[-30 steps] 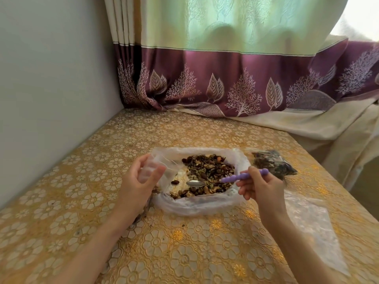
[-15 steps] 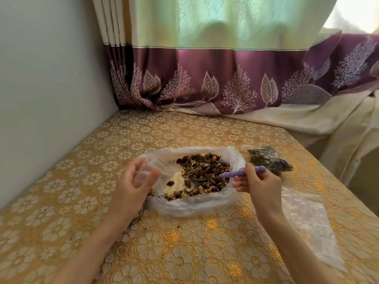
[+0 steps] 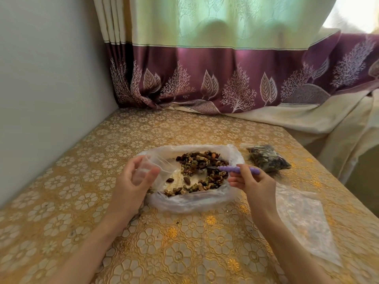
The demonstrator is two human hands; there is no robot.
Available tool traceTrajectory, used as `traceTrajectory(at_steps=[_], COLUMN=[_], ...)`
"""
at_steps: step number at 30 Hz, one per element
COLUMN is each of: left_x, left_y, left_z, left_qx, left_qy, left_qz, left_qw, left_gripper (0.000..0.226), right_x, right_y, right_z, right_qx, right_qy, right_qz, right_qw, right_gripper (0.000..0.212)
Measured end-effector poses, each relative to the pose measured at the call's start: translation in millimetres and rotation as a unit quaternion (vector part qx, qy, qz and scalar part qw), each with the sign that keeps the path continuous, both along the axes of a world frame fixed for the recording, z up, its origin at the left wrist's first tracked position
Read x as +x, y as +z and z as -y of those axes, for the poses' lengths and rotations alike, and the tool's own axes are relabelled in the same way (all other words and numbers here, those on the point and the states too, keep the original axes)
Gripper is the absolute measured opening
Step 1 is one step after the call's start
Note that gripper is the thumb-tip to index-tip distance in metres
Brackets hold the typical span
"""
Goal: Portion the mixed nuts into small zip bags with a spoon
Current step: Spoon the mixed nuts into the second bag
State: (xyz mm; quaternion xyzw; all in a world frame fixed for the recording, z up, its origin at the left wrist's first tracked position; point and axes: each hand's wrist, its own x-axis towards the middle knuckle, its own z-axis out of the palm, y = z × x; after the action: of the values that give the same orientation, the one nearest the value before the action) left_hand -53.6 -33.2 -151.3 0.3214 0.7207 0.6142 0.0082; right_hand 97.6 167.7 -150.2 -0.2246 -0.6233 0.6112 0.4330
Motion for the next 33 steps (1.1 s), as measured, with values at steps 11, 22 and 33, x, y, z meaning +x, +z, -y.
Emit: traceTrajectory(at_steps=[11,22,33], left_x=[-0.5,1.2,7.0], left_y=[-1.2,2.3,8.5], left_z=[-0.7,-1.3,-0.5], left_qx=[-0.002,0.018,0.071], left_qy=[0.0,0.01,0.003], left_qz=[0.012,0.029,0.024], left_qw=[1.0,0.999,0.997], left_gripper=[0.081,0.105,0.102], right_x=[4.4,-0.5,0.4], right_y=[28.5,41.4,42.5], right_z=[19.8,55.3,42.9], right_qx=[0.027,0.117,-0.02], right_qy=[0.047,0.157,0.161], right_qz=[-0.071,-0.07,-0.135], right_qw=[0.996,0.978,0.978], right_gripper=[0.023,0.014,0.024])
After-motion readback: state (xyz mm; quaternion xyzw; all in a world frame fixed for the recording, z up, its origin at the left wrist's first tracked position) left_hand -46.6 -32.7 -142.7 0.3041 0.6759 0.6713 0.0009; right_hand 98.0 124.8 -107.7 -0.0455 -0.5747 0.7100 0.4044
